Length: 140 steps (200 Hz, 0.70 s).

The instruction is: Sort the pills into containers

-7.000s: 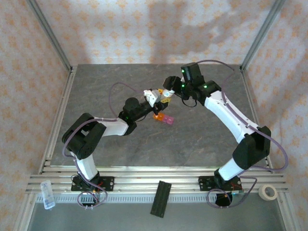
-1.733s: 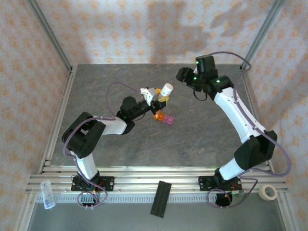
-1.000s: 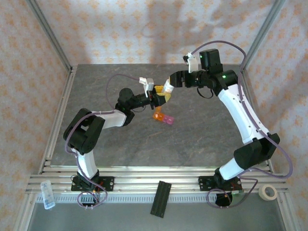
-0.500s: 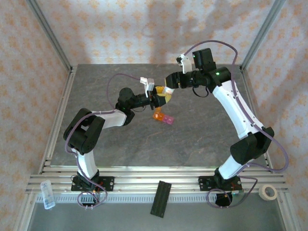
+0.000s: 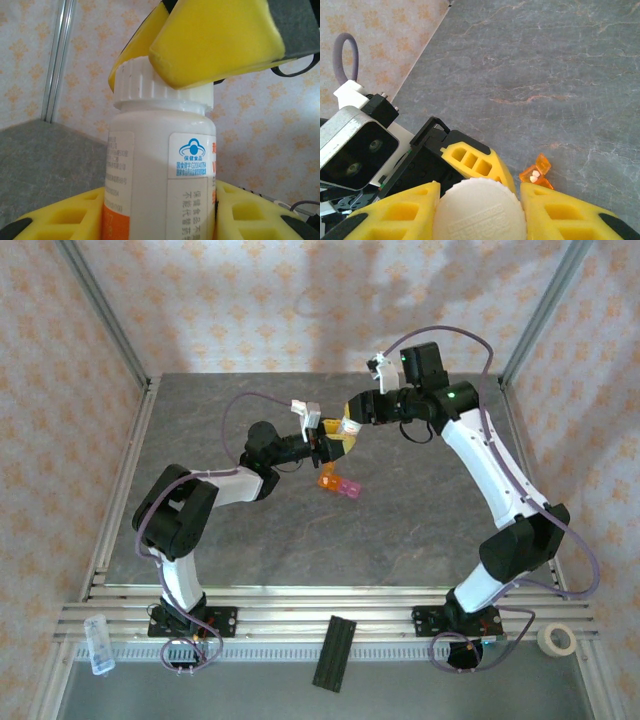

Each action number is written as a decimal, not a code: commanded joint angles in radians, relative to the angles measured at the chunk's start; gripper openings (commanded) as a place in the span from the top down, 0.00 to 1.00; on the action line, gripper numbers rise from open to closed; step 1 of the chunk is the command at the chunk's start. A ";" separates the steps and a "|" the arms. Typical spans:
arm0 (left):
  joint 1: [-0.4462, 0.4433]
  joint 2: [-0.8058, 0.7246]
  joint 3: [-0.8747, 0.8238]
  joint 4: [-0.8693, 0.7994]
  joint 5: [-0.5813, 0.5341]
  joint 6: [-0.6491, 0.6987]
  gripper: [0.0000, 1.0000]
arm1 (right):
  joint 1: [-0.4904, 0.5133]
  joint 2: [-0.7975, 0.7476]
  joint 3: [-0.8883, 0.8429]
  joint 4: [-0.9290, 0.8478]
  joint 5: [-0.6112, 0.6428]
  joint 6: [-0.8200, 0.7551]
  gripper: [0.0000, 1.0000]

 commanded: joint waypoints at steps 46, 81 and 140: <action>-0.033 -0.072 -0.050 0.040 -0.213 0.218 1.00 | 0.080 -0.053 -0.201 0.197 0.167 0.303 0.70; -0.082 -0.123 -0.104 -0.006 -0.377 0.399 1.00 | 0.124 -0.053 -0.280 0.251 0.306 0.469 0.71; -0.124 -0.112 -0.124 -0.005 -0.495 0.471 1.00 | 0.152 -0.082 -0.329 0.292 0.431 0.576 0.69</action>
